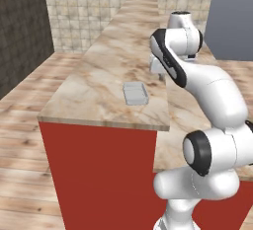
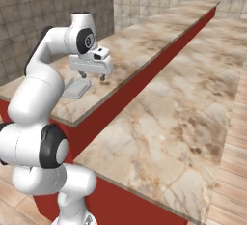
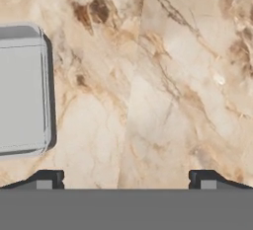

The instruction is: Pick the bowl and tupperware and place them in the sink. Then turn on the water.

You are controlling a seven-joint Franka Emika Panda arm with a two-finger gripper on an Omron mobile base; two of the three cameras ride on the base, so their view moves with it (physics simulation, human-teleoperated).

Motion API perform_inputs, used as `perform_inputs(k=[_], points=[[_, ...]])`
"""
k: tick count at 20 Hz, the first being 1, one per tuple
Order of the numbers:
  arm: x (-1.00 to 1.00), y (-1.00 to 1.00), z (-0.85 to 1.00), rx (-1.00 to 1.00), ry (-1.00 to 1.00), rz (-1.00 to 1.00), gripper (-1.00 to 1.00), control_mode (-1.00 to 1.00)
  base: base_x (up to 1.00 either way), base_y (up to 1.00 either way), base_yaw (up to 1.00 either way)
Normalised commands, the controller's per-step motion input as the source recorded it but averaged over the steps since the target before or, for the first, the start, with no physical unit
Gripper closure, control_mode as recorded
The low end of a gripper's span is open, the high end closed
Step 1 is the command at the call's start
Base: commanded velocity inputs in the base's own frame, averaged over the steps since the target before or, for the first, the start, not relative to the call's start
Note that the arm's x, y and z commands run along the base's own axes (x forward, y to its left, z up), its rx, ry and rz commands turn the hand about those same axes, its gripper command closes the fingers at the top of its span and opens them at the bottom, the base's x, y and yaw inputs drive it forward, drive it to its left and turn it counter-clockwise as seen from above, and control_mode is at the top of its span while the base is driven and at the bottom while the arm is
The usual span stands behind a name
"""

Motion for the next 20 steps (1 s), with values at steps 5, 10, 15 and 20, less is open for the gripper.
perform_inputs(k=[5, 10, 15, 20], points=[[0.00, 0.10, -0.26, 0.00, 0.00, 0.01, -1.00, -1.00, 0.00, 0.00, 0.00], [0.00, 0.45, -0.24, 0.00, 0.00, 0.10, -1.00, -1.00, 0.00, 0.00, 0.00], [0.01, 0.41, -0.02, 0.00, 0.00, 0.14, -1.00, -1.00, 0.00, 0.00, 0.00], [0.33, 0.20, 0.00, 0.00, 0.00, 0.16, -1.00, -1.00, 0.00, 0.00, 0.00]])
